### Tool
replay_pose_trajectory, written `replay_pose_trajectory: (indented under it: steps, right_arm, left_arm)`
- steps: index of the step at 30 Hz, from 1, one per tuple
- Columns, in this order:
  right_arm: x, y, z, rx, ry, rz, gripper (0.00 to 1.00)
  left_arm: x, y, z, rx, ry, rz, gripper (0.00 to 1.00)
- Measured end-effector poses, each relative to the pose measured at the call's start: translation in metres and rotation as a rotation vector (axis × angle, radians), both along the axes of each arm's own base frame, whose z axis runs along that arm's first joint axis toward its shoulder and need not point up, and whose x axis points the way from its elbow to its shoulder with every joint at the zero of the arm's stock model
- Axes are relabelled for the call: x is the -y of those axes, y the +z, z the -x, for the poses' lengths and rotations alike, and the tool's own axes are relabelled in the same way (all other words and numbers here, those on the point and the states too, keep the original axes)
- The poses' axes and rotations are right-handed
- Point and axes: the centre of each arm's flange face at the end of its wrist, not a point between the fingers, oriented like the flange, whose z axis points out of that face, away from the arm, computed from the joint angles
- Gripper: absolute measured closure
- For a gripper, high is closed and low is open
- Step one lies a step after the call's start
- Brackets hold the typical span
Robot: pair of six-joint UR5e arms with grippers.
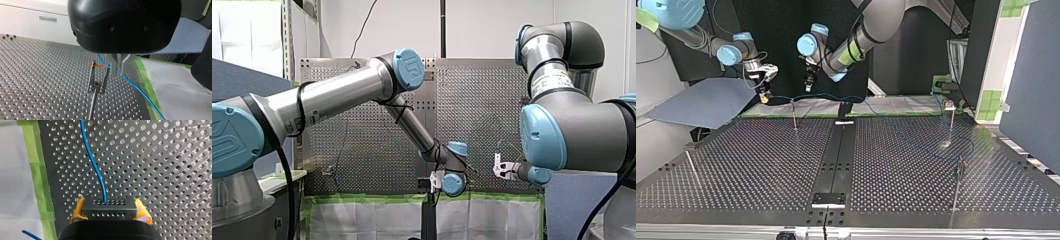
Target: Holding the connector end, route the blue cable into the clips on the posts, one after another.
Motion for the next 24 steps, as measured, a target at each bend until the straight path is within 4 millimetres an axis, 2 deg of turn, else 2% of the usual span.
replay_pose_trajectory:
  steps: [2,18,24]
  right_arm:
    - [0.001,0.000,0.000,0.002,-0.001,0.001,1.00]
    - [0.008,0.003,0.003,0.028,-0.013,0.001,1.00]
    - [0.014,0.006,0.006,0.046,-0.021,0.006,1.00]
  left_arm:
    - [-0.001,0.000,-0.001,0.001,0.006,-0.003,0.98]
    - [-0.007,0.001,-0.005,0.025,0.060,-0.043,0.98]
    - [-0.001,0.008,-0.014,0.043,0.050,-0.017,0.98]
